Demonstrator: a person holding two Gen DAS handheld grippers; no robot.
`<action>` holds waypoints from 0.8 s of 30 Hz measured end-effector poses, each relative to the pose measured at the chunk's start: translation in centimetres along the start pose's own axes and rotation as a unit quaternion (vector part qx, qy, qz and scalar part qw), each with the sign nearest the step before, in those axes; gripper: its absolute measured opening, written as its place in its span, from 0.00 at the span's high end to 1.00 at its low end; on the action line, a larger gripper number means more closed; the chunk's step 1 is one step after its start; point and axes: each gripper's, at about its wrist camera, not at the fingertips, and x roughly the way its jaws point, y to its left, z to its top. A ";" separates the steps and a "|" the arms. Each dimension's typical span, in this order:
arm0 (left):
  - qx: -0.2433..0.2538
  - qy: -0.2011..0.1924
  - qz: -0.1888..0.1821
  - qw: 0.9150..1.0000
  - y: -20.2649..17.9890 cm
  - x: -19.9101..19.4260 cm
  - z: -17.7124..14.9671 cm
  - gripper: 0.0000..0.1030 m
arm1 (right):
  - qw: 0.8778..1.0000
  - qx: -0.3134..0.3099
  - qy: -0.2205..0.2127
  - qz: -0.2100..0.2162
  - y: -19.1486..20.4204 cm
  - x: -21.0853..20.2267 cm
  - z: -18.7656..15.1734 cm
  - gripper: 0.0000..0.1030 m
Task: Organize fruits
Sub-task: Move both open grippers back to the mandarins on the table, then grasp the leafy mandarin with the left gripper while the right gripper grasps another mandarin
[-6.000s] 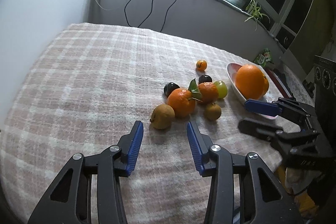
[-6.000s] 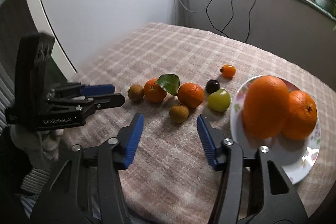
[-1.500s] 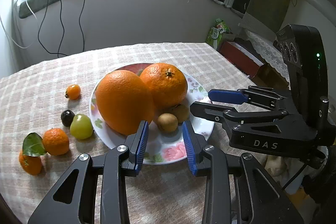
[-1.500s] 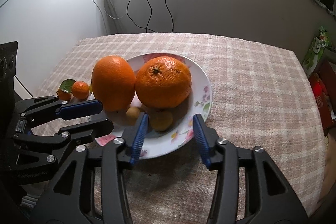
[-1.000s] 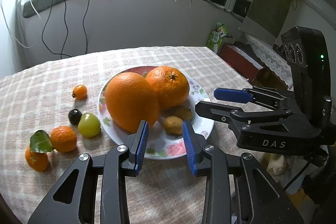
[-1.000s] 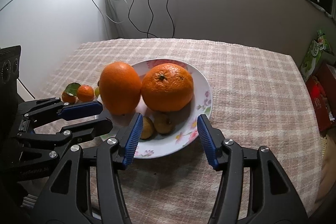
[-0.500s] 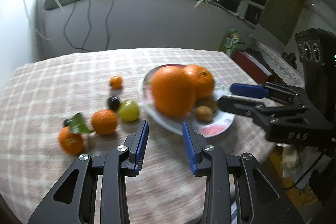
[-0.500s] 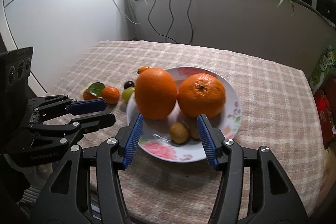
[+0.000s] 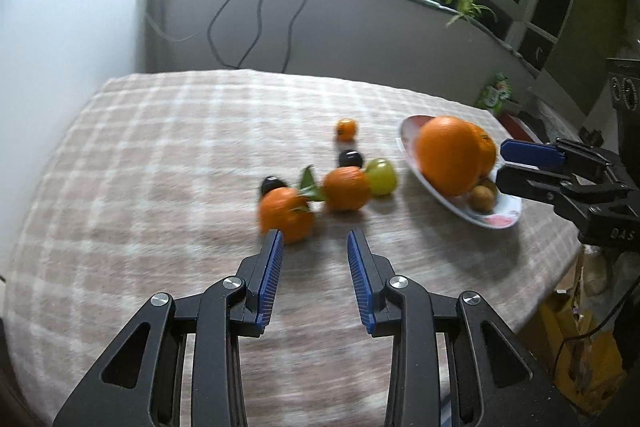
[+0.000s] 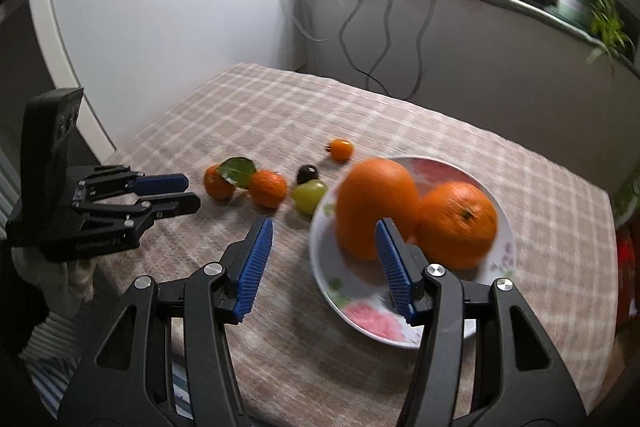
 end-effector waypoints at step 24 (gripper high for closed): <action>-0.025 0.017 -0.010 1.000 2.6 2.0 0.1 0.64 | 0.979 -0.165 0.106 0.058 5.2 8.7 4.3 0.44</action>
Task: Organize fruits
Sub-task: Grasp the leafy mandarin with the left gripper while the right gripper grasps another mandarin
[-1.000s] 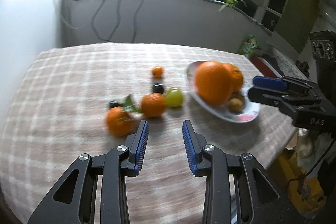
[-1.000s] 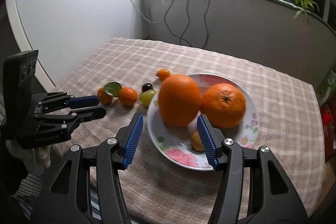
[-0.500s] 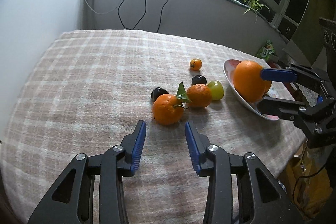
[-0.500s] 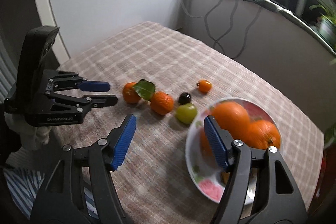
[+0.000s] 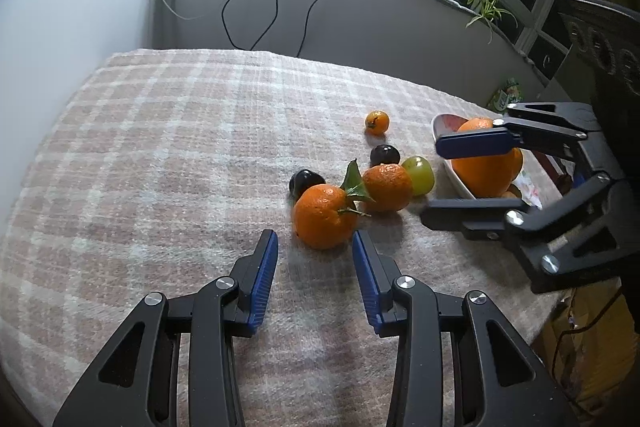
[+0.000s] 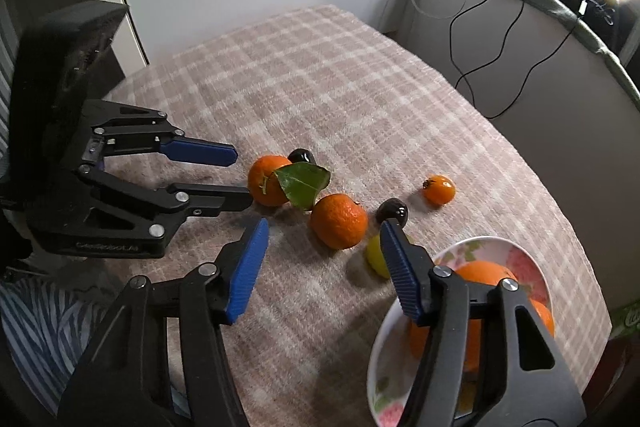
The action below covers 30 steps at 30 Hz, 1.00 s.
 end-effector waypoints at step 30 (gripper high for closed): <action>0.004 0.013 -0.018 1.000 -0.1 2.2 1.1 0.64 | 0.997 -0.038 0.068 -0.011 -0.5 5.0 1.0 0.51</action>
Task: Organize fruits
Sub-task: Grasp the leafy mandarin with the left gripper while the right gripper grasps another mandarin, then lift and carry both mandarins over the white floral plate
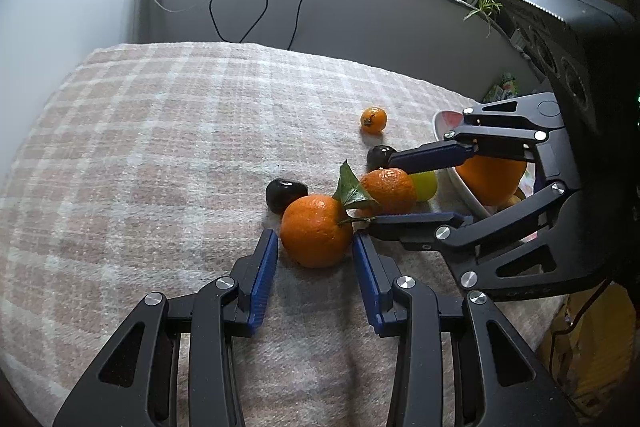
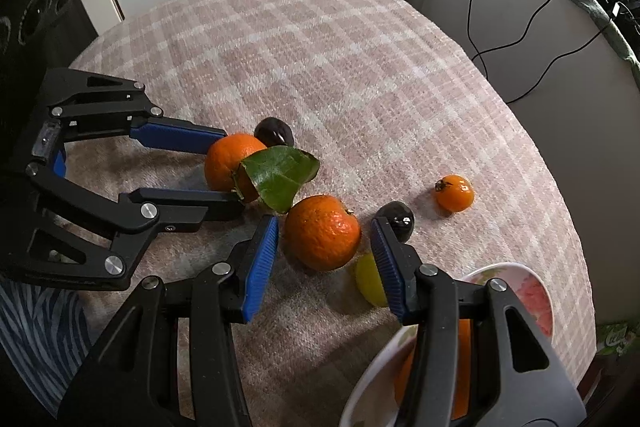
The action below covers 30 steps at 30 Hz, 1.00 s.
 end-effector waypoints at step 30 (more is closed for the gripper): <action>-0.009 -0.042 -0.004 0.999 0.2 -3.2 0.4 0.65 | 0.995 0.065 -0.075 0.001 -2.3 -5.8 -2.1 0.61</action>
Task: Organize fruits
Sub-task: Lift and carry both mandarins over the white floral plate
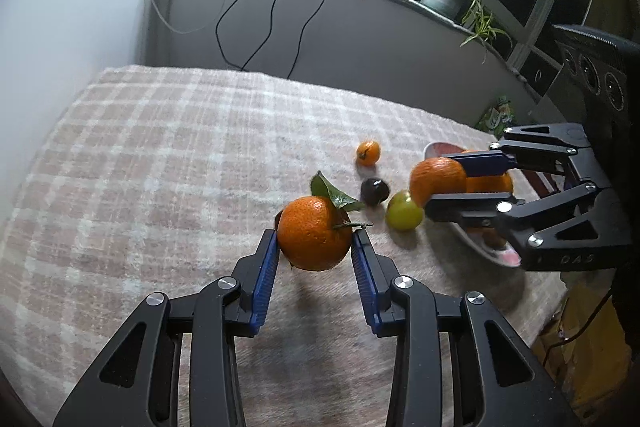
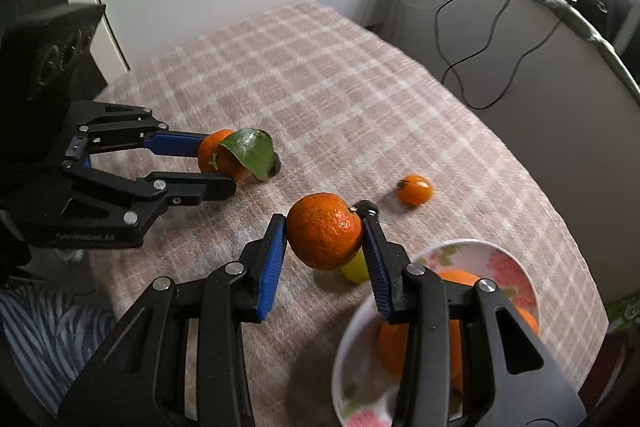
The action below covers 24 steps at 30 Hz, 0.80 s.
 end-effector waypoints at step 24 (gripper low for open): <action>0.056 -0.010 -0.063 0.996 -8.2 0.3 1.5 0.65 | 0.987 0.141 -0.079 0.001 -8.9 -7.1 -5.2 0.61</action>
